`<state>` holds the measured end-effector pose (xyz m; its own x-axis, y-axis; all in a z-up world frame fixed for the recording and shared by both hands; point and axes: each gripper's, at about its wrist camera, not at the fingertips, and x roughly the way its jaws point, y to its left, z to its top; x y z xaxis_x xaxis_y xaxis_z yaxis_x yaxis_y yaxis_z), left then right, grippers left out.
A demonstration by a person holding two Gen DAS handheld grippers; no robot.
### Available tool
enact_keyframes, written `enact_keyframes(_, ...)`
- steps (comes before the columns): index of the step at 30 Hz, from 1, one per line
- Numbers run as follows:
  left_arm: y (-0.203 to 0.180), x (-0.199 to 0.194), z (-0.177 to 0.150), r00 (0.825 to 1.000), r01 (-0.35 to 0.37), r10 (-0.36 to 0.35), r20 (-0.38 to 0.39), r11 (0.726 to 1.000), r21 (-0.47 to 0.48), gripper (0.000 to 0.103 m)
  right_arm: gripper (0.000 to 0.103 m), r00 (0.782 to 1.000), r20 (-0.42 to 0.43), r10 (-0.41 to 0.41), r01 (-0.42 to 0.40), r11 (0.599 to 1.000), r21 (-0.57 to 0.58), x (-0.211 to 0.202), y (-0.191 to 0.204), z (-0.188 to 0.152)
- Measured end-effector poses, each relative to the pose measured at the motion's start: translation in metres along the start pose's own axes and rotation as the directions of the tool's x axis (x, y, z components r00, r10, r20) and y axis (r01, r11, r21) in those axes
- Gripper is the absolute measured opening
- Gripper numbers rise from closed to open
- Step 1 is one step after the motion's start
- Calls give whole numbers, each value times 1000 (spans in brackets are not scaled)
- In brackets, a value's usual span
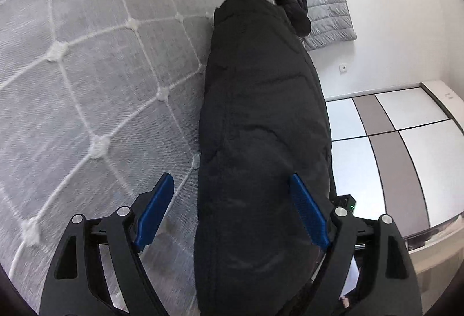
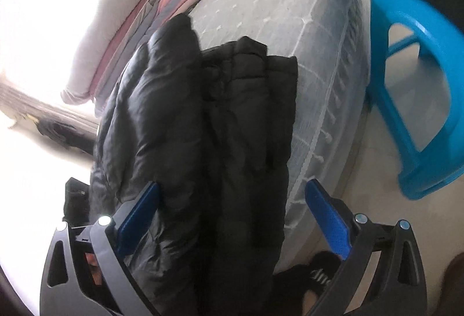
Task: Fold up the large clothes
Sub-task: 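Grasp the black jacket bundle with both tools and lift it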
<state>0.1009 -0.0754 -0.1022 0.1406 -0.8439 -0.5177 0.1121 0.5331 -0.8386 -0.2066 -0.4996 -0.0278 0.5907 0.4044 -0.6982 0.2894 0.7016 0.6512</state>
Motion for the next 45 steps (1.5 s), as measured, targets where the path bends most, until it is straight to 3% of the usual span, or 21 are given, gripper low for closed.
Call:
enact_keyframes(4,2,11,10,1000,26,-26,-12,999,-20,81,96,996,-17,89,-88,993,79,6,-20,11)
enact_keyframes(12,-6,50,19,986,127,-129,-107,992,-23,89,96,978,-95,184,-170,976,138,38,-39,23)
enact_keyframes(16,-18,68,16,986,101,-96,-136,994,30,94,96,948,-123,293,-264,942,206,57,-49,23)
enact_keyframes(20,-30,73,12,994,57,-47,-96,993,101,92,97,922,-125,368,-333,914,231,68,-50,22)
enact_keyframes(25,-59,68,4,997,-66,75,-23,959,274,59,91,920,-100,379,-362,919,159,64,-42,21)
enact_keyframes(26,-65,66,2,996,-82,89,-10,951,299,53,80,917,-93,389,-375,917,135,62,-36,20)
enact_keyframes(28,-72,60,1,995,-101,103,14,938,330,45,64,906,-83,415,-406,908,105,58,-22,19)
enact_keyframes(32,-80,28,-4,989,-143,120,86,924,354,36,64,895,-101,435,-434,900,29,62,17,25)
enact_keyframes(37,-73,-41,-7,962,-245,178,208,900,360,35,65,890,-220,400,-428,899,-94,104,92,25)
enact_keyframes(39,-55,-61,-3,950,-292,236,202,901,320,38,68,893,-297,338,-382,918,-106,131,108,22)
enact_keyframes(42,-15,-74,1,957,-274,249,146,943,188,48,76,917,-360,170,-239,958,-156,163,120,14)
enact_keyframes(43,0,-77,2,966,-243,226,129,961,134,48,76,922,-350,164,-230,961,-156,161,119,14)
enact_keyframes(45,6,-88,5,969,-212,195,149,971,108,49,77,955,-270,122,-170,972,-161,142,118,20)
